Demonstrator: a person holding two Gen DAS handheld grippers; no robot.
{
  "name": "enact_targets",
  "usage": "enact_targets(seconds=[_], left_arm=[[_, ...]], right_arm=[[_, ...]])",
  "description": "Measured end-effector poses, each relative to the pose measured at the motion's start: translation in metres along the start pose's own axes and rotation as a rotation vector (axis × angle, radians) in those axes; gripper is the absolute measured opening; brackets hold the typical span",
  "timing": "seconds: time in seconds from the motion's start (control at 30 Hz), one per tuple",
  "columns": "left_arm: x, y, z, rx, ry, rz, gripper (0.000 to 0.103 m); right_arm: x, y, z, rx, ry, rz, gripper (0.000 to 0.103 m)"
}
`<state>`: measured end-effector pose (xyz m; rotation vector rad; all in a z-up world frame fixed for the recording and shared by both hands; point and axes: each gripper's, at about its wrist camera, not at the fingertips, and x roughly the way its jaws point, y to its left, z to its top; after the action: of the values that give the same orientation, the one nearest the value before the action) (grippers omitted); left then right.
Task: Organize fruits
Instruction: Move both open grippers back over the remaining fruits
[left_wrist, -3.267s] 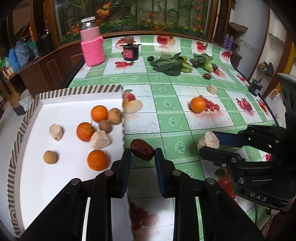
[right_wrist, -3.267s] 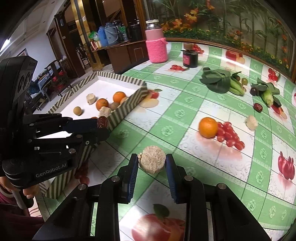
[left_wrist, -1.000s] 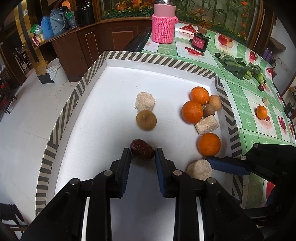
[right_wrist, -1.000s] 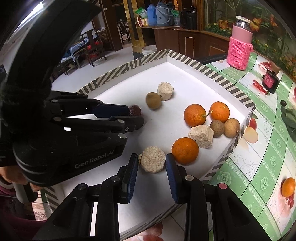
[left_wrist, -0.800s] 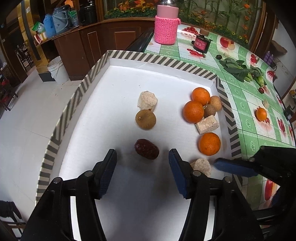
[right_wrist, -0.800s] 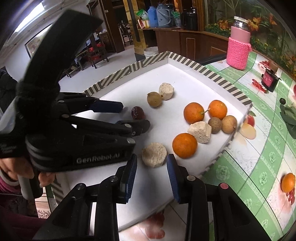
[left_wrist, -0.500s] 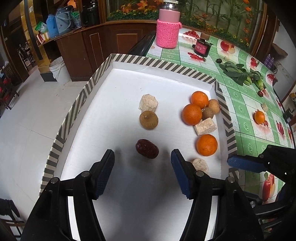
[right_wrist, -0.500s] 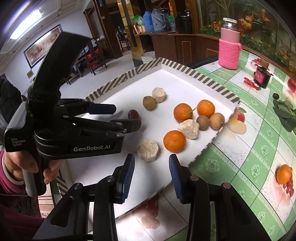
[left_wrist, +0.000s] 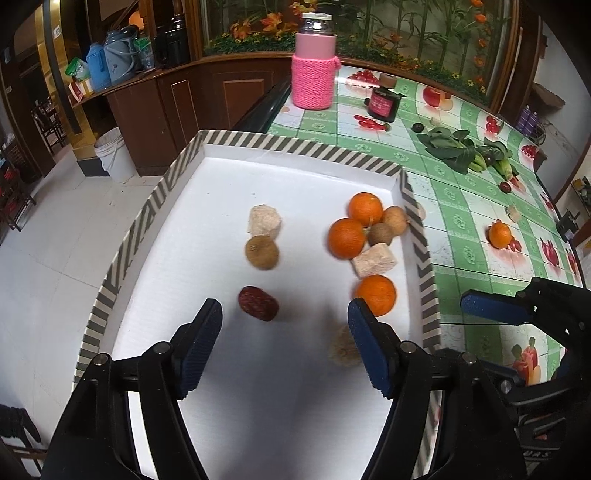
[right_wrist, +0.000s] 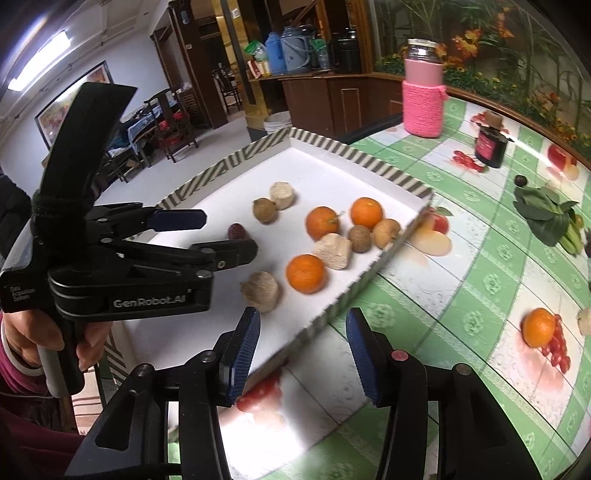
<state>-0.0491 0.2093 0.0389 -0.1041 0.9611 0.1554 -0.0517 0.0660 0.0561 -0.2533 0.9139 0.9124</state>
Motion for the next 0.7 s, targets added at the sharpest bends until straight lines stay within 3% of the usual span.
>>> enact_targets(seconds=[0.3, 0.7], left_arm=[[-0.006, -0.037, 0.001, 0.042, -0.005, -0.053, 0.070], [-0.004, -0.095, 0.005, 0.124, 0.006, -0.115, 0.070]], right_arm=[[-0.016, -0.032, -0.014, 0.056, -0.014, -0.058, 0.060], [-0.053, -0.104, -0.046, 0.187, -0.023, -0.169, 0.061]])
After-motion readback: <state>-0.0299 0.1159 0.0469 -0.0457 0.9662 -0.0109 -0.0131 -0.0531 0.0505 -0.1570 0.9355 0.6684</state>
